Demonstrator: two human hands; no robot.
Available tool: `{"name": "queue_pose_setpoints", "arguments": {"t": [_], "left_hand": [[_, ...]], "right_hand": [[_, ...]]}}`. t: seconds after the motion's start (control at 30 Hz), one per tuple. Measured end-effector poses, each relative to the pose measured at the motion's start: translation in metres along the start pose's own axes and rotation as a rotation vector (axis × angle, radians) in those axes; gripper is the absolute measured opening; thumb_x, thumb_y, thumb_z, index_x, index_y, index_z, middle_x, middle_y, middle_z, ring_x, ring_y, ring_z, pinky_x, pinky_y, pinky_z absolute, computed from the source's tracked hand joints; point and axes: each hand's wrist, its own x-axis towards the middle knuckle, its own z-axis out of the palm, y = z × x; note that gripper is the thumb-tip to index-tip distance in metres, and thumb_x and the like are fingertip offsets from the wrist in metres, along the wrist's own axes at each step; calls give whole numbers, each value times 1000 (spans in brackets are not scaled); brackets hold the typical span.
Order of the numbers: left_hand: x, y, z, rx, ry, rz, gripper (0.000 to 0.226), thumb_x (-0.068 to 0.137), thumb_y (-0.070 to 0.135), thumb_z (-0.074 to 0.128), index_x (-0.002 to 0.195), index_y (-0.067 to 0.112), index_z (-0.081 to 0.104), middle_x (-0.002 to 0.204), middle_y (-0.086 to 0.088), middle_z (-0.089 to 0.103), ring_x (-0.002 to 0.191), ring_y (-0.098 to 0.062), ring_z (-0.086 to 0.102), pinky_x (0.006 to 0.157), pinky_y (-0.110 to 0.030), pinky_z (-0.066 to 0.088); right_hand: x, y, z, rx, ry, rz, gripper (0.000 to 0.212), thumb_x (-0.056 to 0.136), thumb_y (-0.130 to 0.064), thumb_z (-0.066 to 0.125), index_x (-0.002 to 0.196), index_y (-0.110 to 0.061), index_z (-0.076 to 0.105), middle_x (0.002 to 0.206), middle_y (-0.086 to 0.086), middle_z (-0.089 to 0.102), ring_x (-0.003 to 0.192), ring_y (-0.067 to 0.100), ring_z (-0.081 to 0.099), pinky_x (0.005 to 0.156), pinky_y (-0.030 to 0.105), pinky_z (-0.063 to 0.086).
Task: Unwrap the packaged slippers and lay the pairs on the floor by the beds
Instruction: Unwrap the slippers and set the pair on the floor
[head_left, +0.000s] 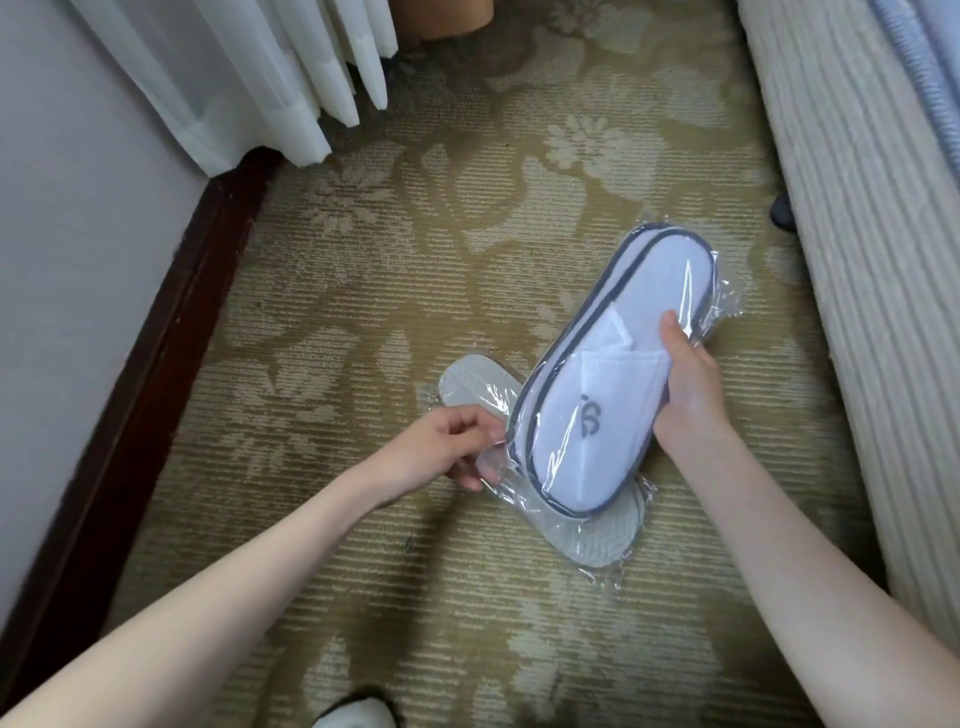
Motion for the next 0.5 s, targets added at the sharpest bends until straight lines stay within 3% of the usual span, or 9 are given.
{"name": "queue_pose_setpoints", "arguments": {"t": [0.1,0.2,0.27,0.33,0.5], "left_hand": [[-6,5,-3,-38,9,-18,15,97,25,51,94,12,57,76,-1,70,69,-19,70,51,-25,56],[-11,6,-4,-30,-27,-26,22,92,29,59,101,10,53,86,-2,70,79,-24,71,57,-29,57],[-13,-1,-1,31,-34,-4,22,90,19,62,104,4,52,89,-9,70,81,-25,71,62,-28,57],[-16,-10,6,75,22,43,3,93,4,56,95,3,55,90,-16,69,76,-21,70,65,-28,57],[-14,-19,5,112,265,111,12,93,-8,45,88,-4,56,78,-13,66,62,-23,63,66,-37,54]], "right_hand": [[-2,6,-1,19,66,21,32,86,-38,68,112,-19,66,91,-3,76,80,16,73,61,31,60],[-2,7,-2,38,100,2,30,87,-37,66,112,-20,65,91,-4,75,78,13,72,59,28,58],[-1,7,-4,45,126,0,25,87,-38,67,106,-22,65,91,-5,74,79,13,72,59,29,59],[-2,7,-8,55,147,18,27,86,-40,67,106,-22,66,89,-5,75,78,14,72,58,30,59],[0,12,-16,82,222,83,31,88,-42,64,107,-18,65,93,1,73,76,17,71,58,32,58]]}}
